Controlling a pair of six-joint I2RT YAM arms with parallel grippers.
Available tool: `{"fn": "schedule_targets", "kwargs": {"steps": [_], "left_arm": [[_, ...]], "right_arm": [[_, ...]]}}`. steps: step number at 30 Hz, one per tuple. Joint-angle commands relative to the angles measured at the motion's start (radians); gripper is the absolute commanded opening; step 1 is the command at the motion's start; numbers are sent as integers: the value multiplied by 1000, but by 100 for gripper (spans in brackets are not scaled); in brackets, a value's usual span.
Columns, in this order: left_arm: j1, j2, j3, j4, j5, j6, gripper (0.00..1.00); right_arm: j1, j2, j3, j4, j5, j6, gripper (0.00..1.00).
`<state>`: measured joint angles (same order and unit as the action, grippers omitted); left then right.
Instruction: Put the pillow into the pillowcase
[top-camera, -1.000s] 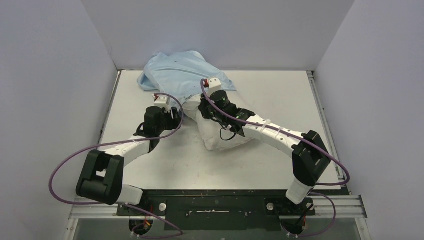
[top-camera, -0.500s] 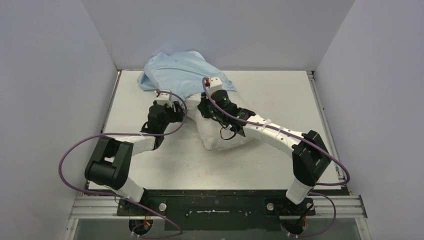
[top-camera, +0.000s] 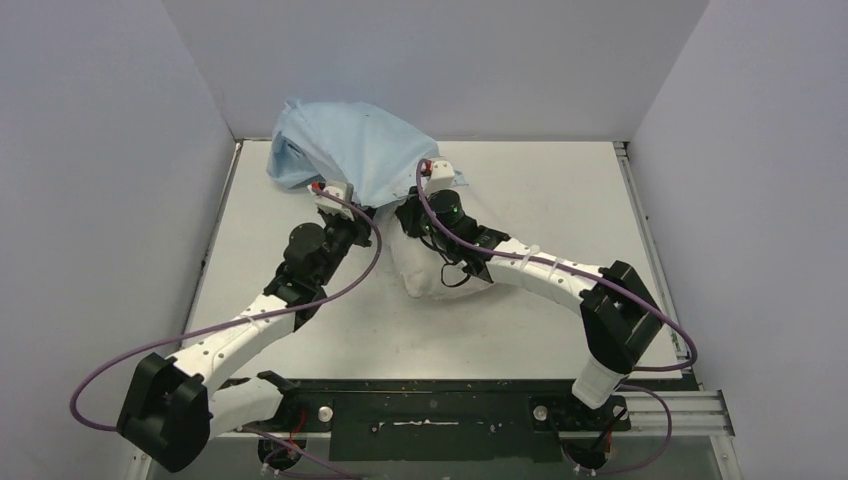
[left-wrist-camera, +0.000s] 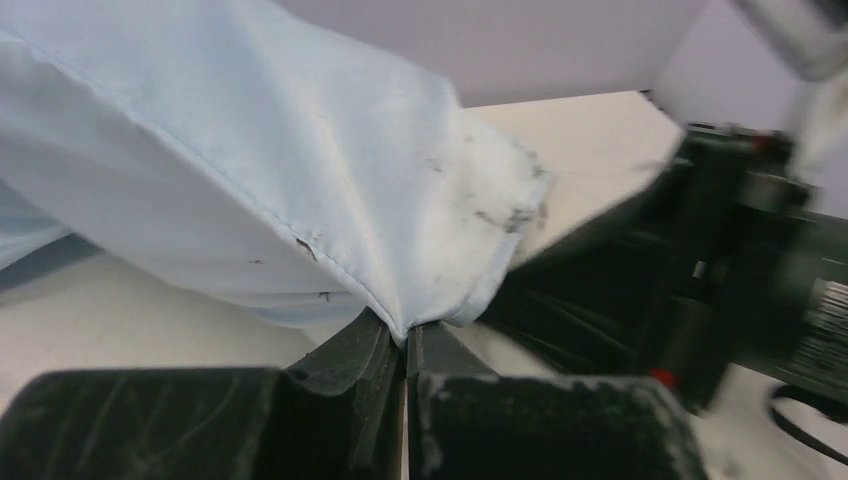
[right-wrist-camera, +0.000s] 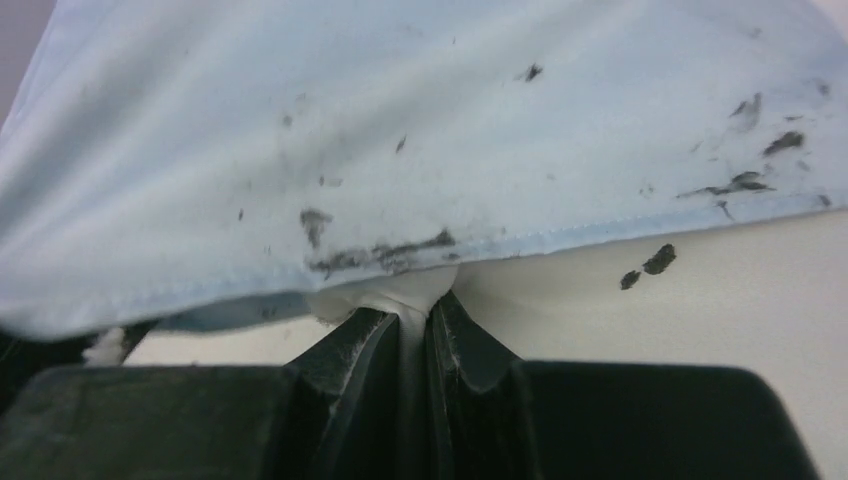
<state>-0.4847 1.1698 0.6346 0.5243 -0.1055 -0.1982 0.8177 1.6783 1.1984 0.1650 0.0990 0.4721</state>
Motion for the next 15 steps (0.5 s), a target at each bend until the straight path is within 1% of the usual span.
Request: {"fn": "schedule_targets", "kwargs": {"steps": [1, 5, 8, 12, 15], "left_arm": [[-108, -104, 25, 5, 63, -48, 0], [-119, -103, 47, -21, 105, -79, 0], [-129, -105, 77, -86, 135, -79, 0], [-138, -148, 45, -121, 114, -87, 0], [-138, -188, 22, -144, 113, -138, 0]], "right_arm": [[3, -21, 14, 226, 81, 76, 0], [5, -19, 29, 260, 143, 110, 0], [3, -28, 41, 285, 179, 123, 0], [3, -40, 44, 310, 208, 131, 0], [11, -27, 37, 305, 187, 131, 0]]}}
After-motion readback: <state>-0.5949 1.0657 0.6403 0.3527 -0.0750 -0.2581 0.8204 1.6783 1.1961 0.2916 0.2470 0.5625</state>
